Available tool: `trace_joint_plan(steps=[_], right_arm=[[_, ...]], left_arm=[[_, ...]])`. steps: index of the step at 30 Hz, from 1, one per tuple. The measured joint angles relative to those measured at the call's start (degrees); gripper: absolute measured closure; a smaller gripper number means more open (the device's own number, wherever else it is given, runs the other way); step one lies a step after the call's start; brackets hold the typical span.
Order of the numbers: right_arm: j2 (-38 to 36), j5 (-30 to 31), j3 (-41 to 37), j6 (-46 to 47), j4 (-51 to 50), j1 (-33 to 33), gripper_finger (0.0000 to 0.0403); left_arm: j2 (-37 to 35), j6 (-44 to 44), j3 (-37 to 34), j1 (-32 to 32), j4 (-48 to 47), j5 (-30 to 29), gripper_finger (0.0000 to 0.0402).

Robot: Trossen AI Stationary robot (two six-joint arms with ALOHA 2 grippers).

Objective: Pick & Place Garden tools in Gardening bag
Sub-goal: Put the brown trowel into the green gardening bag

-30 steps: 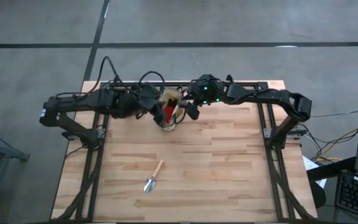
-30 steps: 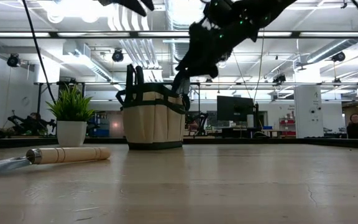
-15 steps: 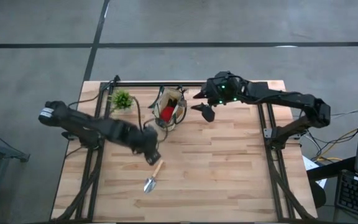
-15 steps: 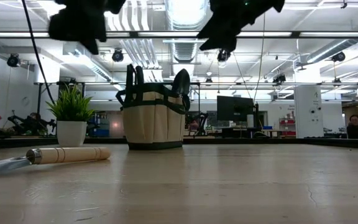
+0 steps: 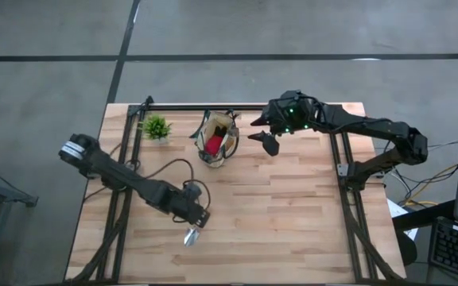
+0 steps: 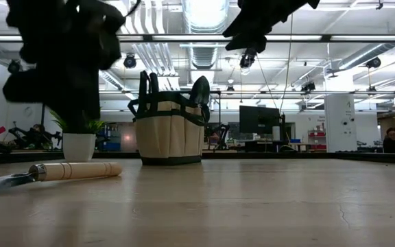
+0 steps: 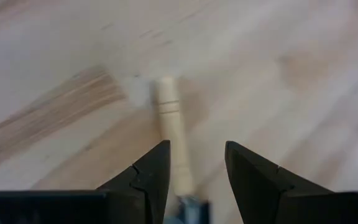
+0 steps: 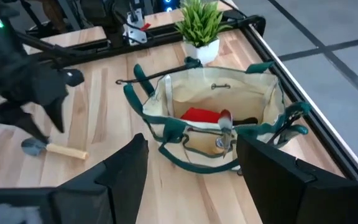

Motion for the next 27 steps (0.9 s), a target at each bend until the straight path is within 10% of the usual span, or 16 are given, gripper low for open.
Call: trace_joint_plan(steps=[20, 27], right_arm=[[-0.76, 0.01, -0.02, 2.73, -2.87, 0.75, 0.017], [-0.76, 0.02, -0.02, 2.73, -2.84, 0.75, 0.0172]], left_arm=[[12.87, 0.09, 0.98, 0.07, 5.69, 3.21, 0.0247], [12.39, 0.92, 0.81, 0.31, 5.47, 3.94, 0.0307]])
